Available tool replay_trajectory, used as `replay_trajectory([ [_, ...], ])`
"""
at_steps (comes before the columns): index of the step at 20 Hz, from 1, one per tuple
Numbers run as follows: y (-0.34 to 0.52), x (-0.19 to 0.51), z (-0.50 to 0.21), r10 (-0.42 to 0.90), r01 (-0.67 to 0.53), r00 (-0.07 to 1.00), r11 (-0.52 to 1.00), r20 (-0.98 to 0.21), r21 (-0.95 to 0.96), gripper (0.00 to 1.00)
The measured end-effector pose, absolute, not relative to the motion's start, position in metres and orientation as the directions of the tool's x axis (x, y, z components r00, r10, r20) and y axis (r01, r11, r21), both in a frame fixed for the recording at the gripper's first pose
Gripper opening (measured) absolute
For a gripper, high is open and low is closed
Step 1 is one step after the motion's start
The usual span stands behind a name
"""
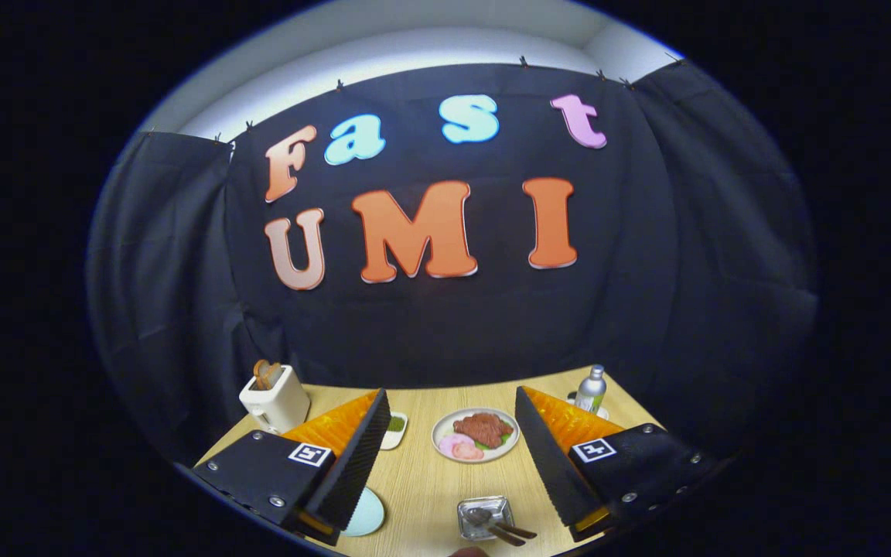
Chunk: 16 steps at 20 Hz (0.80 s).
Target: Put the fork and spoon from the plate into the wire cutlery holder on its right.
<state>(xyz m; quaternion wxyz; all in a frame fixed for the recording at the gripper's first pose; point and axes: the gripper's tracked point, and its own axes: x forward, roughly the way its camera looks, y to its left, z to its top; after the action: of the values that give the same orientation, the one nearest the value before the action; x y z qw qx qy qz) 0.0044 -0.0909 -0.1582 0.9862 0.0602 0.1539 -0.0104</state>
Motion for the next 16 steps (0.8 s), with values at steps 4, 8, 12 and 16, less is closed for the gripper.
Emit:
replay_trajectory([
  [4, -0.092, 0.009, -0.126, -0.031, 0.044, 0.978, 0.997, -0.204, 0.062, 0.97],
  [8, -0.088, 0.014, -0.105, -0.03, 0.035, 0.993, 0.998, -0.114, 0.043, 0.97],
  [12, -0.087, 0.02, -0.094, -0.039, 0.04, 0.998, 0.999, -0.048, 0.018, 0.97],
  [16, -0.085, 0.03, -0.085, -0.045, 0.045, 0.999, 0.999, -0.012, -0.005, 0.97],
])
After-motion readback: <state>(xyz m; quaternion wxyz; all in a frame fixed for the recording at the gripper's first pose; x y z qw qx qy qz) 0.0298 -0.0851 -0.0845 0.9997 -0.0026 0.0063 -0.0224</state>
